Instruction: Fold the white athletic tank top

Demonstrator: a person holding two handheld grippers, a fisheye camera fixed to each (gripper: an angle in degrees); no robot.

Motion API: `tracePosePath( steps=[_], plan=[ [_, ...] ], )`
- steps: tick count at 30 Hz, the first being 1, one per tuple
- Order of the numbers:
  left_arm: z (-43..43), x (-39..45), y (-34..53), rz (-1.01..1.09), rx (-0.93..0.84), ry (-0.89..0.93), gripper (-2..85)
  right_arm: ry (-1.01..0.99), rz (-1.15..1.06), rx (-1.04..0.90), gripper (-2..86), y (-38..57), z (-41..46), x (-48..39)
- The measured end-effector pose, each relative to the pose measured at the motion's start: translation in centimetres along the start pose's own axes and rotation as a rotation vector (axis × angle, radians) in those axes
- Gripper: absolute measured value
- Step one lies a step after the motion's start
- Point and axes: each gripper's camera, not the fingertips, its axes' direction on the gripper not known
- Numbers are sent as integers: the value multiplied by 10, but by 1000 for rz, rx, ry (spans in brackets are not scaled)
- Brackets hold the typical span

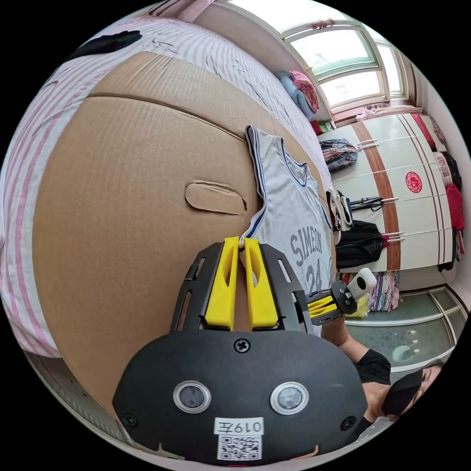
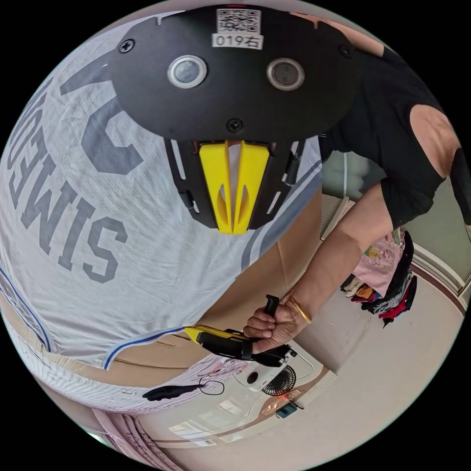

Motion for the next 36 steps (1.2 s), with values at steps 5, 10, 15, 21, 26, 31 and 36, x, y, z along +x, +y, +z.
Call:
tracePosePath(
  steps=[5, 10, 15, 21, 26, 31, 36],
  plan=[
    [-5, -5, -7, 15, 2, -16, 11, -5, 11, -13, -6, -2, -16, 9],
    [-9, 1, -11, 53, 8, -26, 19, -25, 19, -14, -7, -1, -33, 18],
    [-18, -3, -7, 14, 15, 6, 34, -31, 24, -11, -6, 1, -50, 25],
    [-21, -7, 10, 2, 1, 102, 74, -42, 33, -4, -6, 7, -73, 35],
    [-6, -5, 6, -15, -28, 97, 44, -41, 35, -3, -6, 12, -94, 41],
    [-4, -15, 0, -33, -12, 120, 19, -48, 40, -1, -6, 18, -115, 47],
    [-16, -19, -9, -13, -8, 55, 12, -62, 48, 0, -6, 24, -135, 53]
  ],
)
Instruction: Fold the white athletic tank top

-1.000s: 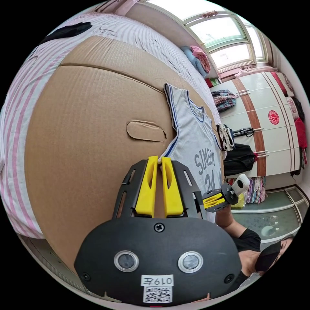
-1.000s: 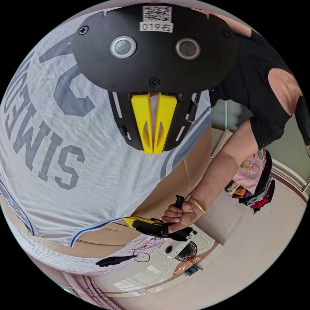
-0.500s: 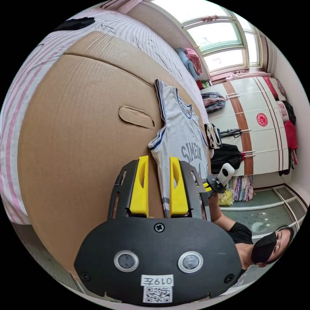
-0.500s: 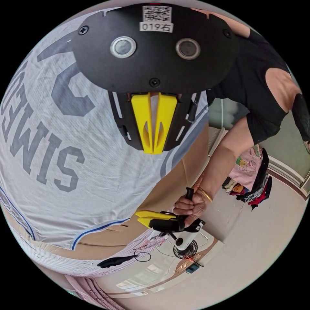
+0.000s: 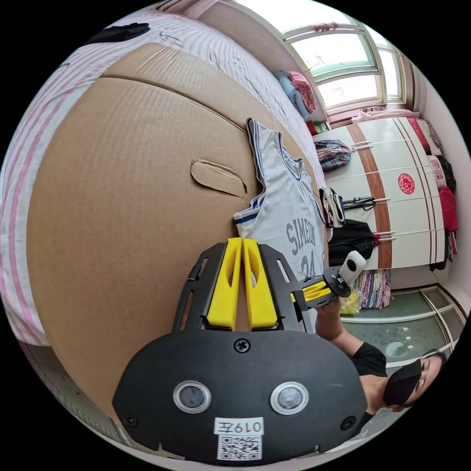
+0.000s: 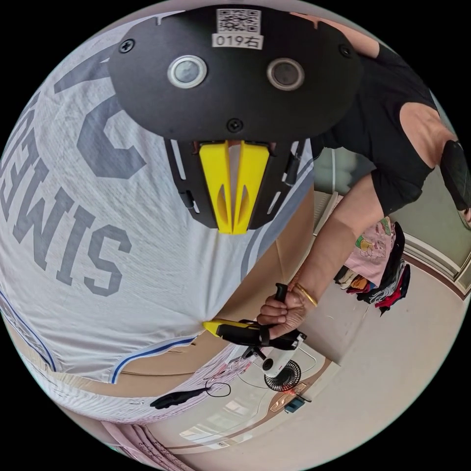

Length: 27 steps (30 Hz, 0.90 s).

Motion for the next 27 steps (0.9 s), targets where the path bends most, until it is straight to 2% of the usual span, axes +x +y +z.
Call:
tracePosePath(
  steps=[11, 15, 21, 27],
  plan=[
    [7, 25, -20, 117, -67, -165, 11, -3, -20, -7, -6, 11, -49, -13],
    [8, 23, -23, 115, -73, -162, 11, -29, -67, 69, -5, 18, -82, -28],
    [7, 13, -29, 93, -77, -132, 11, 60, -65, 90, 6, 22, -129, -37],
    [7, 16, -39, 123, -91, -179, 10, 43, -226, -5, 25, 25, -112, -113]
  ],
)
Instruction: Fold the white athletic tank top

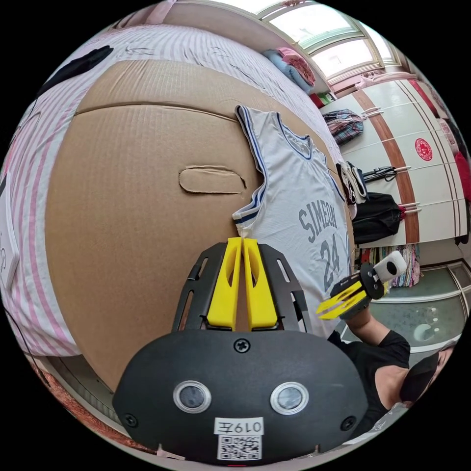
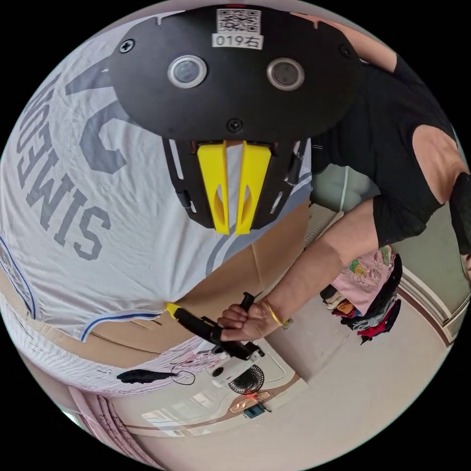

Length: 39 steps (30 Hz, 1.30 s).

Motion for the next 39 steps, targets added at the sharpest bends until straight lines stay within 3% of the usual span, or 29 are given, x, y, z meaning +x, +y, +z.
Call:
tracePosePath(
  steps=[3, 5, 7, 12, 19, 31, 39],
  plan=[
    [-1, 0, -5, 5, -15, -22, 10, 114, -186, -21, 53, -8, 16, -72],
    [-2, -4, -8, -1, -21, -20, 9, 304, -341, -55, 75, -10, 33, -129],
    [-2, -8, -10, -7, -24, -10, 9, 388, -384, -74, 76, -11, 45, -160],
    [-4, -18, -15, -14, -26, 11, 10, 326, -301, -157, 76, -20, 73, -196],
    [-8, -30, -25, -12, -38, 23, 9, 423, -331, -203, 65, -26, 90, -234],
    [-20, -46, -39, -16, -50, 32, 9, 573, -377, -198, -1, -26, 118, -276],
    [-33, -40, -49, 16, -65, -26, 9, 537, -345, -161, -6, -27, 139, -276]
  ],
)
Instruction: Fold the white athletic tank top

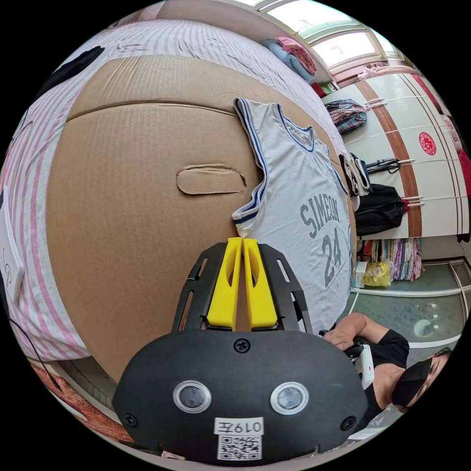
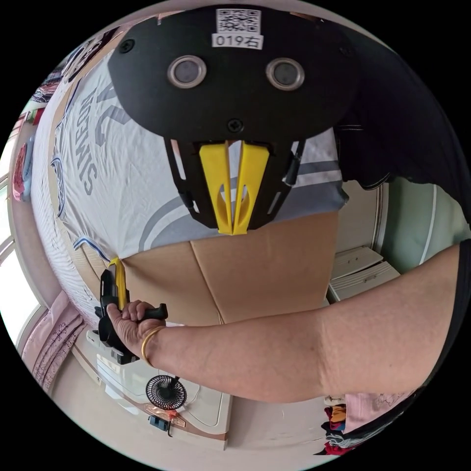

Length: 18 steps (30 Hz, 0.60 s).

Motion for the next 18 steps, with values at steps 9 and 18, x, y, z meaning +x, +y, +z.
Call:
tracePosePath(
  steps=[9, 18],
  plan=[
    [-14, -12, 0, -14, 7, 65, 9, 8, -9, 3, 18, -1, 47, -23],
    [-41, -7, 7, -17, 29, 65, 10, 78, -54, 50, 63, 8, 99, -66]
  ],
)
